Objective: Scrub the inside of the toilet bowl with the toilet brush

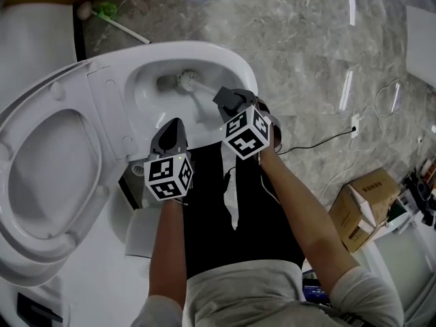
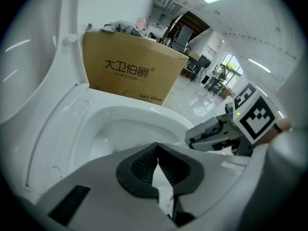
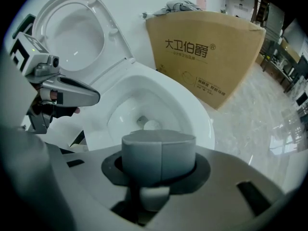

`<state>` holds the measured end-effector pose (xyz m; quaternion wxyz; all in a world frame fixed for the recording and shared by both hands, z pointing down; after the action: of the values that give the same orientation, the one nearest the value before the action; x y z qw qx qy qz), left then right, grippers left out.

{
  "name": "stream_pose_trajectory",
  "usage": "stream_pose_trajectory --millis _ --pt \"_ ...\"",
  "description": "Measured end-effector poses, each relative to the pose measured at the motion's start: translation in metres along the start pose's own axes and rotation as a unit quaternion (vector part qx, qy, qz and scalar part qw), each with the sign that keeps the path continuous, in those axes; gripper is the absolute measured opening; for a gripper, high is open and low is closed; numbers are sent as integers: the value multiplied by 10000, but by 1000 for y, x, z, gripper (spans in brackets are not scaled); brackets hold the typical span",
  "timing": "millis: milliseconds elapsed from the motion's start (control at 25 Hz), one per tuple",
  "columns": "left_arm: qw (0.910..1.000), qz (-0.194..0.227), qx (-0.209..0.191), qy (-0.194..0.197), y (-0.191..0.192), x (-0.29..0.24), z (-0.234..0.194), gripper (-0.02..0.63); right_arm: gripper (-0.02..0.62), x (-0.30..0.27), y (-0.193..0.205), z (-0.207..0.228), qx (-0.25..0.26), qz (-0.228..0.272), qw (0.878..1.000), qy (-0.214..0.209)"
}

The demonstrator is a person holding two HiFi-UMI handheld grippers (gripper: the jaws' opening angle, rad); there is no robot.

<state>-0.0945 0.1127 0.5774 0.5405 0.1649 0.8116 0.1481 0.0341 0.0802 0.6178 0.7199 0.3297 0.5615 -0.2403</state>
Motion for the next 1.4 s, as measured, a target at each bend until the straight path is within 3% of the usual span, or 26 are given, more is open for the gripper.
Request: stream_pose_trajectory --millis 360,600,1000,1400 --pt "9999 -81 146 2 17 -6 28 11 146 7 33 -11 51 -60 9999 -109" --pt "9992 42 386 -116 26 1 20 11 144 5 35 -31 477 -131 9986 -169" --pt "9954 192 915 -221 43 19 -17 11 144 -11 -5 -80 1012 -50 9940 -406" --pt "9925 215 1177 -232 38 31 -70 11 144 -30 -70 -105 1202 -36 9926 -172"
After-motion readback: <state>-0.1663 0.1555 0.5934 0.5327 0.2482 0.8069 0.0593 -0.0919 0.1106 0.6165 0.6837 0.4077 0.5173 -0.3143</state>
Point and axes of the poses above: the fingertips, and each gripper's own axes: x backward along the fingers, z to its right, y out of its underside, the point moved 1 cm from there along x, backward along the fingers, and after that the axes turned 4 degrees about -z, right-handed, at the moved point
